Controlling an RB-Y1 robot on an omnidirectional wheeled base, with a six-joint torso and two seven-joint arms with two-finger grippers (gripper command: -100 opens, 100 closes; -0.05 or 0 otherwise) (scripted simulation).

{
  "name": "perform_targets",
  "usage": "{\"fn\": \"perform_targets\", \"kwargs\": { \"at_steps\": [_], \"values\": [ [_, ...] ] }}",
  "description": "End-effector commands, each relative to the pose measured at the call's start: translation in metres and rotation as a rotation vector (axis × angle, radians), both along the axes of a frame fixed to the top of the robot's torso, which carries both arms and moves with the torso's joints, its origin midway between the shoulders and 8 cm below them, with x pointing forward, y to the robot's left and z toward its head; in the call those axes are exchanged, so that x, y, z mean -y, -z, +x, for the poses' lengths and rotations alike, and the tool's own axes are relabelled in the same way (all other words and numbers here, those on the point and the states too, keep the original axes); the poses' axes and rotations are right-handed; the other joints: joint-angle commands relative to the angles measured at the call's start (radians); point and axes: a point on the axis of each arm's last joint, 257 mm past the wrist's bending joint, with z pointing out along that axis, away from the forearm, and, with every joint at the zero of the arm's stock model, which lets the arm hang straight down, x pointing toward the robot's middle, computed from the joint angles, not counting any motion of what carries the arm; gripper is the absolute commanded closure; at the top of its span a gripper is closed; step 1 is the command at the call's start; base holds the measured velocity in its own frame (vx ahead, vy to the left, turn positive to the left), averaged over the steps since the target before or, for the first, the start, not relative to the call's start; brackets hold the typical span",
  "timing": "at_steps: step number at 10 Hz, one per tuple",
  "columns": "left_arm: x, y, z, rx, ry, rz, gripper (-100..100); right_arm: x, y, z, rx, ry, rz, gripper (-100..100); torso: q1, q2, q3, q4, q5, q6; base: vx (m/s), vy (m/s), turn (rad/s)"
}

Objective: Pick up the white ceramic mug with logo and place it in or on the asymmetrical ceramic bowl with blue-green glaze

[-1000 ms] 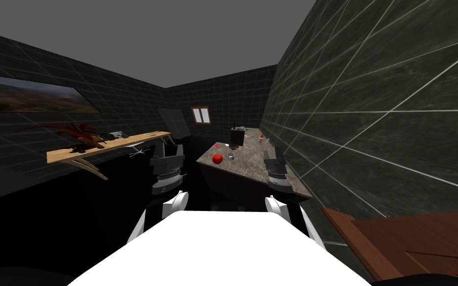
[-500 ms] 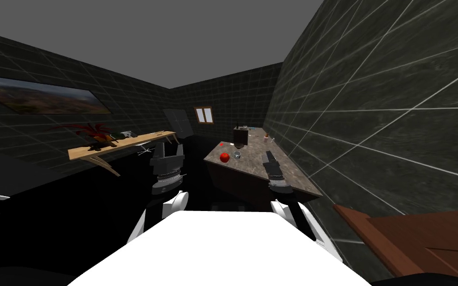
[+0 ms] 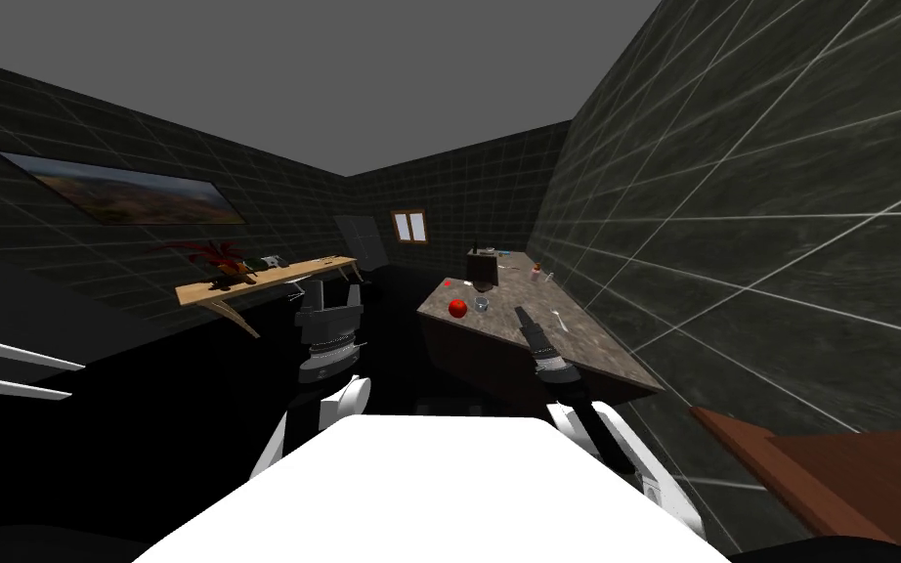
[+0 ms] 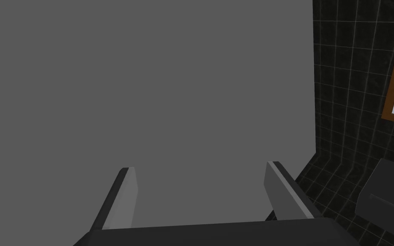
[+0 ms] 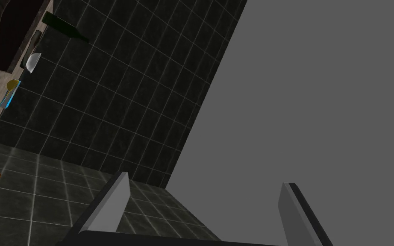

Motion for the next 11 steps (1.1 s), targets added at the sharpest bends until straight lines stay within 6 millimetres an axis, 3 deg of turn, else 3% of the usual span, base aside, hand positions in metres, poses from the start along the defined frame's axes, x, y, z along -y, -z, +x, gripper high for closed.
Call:
{"fn": "perform_targets", "kwargs": {
  "at_steps": [1,2,5,6,7,8,10,11],
  "values": [
    [0.000,0.000,0.000,0.000,0.000,0.000,0,0.011,0.027,0.006,-0.057,0.027,-0.118,-100,0.000,0.000,0.000,0.000,0.000,0.000,-0.039,0.213,0.107],
    [0.000,0.000,0.000,0.000,0.000,0.000,0,0.011,0.027,0.006,-0.059,0.020,-0.129,-100,0.000,-0.001,0.000,0.000,0.000,0.000,-0.010,0.140,0.038],
    [0.000,0.000,0.000,0.000,0.000,0.000,0,0.039,0.078,0.009,-0.165,0.063,-0.365,-100,-0.006,-0.003,-0.002,-0.001,-0.001,0.000,0.006,0.137,0.132],
    [0.000,0.000,0.000,0.000,0.000,0.000,0,0.041,0.081,0.009,-0.174,0.058,-0.379,-100,-0.003,-0.004,-0.002,-0.001,-0.001,0.000,0.016,0.136,0.052],
    [0.000,0.000,0.000,0.000,0.000,0.000,0,0.055,0.100,0.008,-0.214,0.072,-0.463,-100,-0.005,-0.004,-0.002,-0.001,-0.001,0.000,0.014,0.123,0.115],
    [0.000,0.000,0.000,0.000,0.000,0.000,0,0.055,0.100,0.008,-0.214,0.069,-0.468,-100,-0.006,-0.004,-0.002,-0.001,-0.001,0.000,0.010,0.091,0.050],
    [0.000,0.000,0.000,0.000,0.000,0.000,0,0.084,0.134,0.005,-0.287,0.088,-0.645,-100,-0.007,-0.004,-0.002,-0.001,-0.002,0.000,0.035,0.128,0.141],
    [0.000,0.000,0.000,0.000,0.000,0.000,0,0.086,0.137,0.004,-0.294,0.087,-0.653,-100,-0.005,-0.006,-0.003,-0.001,-0.001,0.000,0.039,0.111,0.064]
  ]
}}
